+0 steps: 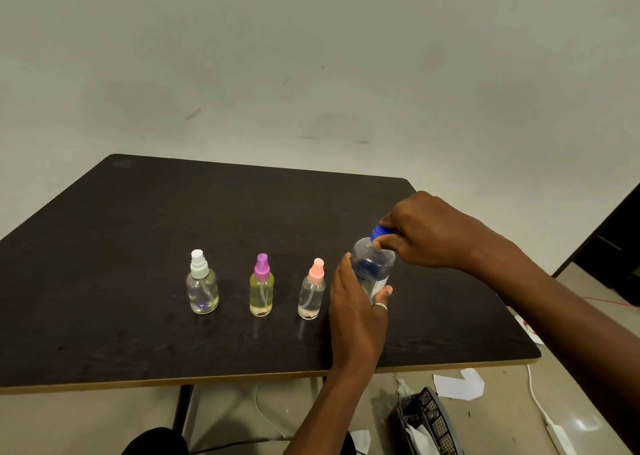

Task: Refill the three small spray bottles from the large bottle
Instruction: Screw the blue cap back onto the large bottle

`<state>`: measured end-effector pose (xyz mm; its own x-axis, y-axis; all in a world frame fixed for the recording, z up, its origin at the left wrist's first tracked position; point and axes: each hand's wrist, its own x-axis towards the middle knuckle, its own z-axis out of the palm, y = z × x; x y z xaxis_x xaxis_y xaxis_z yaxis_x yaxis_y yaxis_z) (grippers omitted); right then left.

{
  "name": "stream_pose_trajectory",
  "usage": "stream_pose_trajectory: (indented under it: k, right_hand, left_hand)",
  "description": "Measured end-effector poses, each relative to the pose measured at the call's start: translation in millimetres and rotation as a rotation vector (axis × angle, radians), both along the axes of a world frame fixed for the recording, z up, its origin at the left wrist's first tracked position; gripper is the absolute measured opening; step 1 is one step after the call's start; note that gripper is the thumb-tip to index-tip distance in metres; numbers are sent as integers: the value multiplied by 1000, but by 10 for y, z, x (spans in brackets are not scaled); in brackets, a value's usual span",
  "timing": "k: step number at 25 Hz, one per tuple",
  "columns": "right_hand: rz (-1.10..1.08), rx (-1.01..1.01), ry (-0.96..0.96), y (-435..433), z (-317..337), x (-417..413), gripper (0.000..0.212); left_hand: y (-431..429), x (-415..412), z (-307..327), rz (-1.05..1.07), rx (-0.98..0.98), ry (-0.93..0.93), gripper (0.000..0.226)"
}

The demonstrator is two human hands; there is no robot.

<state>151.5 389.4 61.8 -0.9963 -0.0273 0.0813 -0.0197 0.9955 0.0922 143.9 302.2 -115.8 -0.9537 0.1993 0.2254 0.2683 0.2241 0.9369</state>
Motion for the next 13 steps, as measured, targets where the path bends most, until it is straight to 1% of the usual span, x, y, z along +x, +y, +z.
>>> stream_pose_trajectory:
  k: [2, 5, 6, 13]
  right_hand:
    - [-30, -7, 25, -14, -25, 3, 42]
    - [-56, -16, 58, -7, -70, 6, 31]
    - [-62, -6, 67, -8, -83, 4, 30]
    - [-80, 6, 103, 23, -138, -30, 33]
  left_hand:
    - [3, -1, -15, 4, 7, 9, 75]
    - [11, -12, -33, -2, 20, 0, 74]
    - [12, -13, -41, -5, 24, -3, 74]
    - [-1, 6, -52, -8, 22, 3, 75]
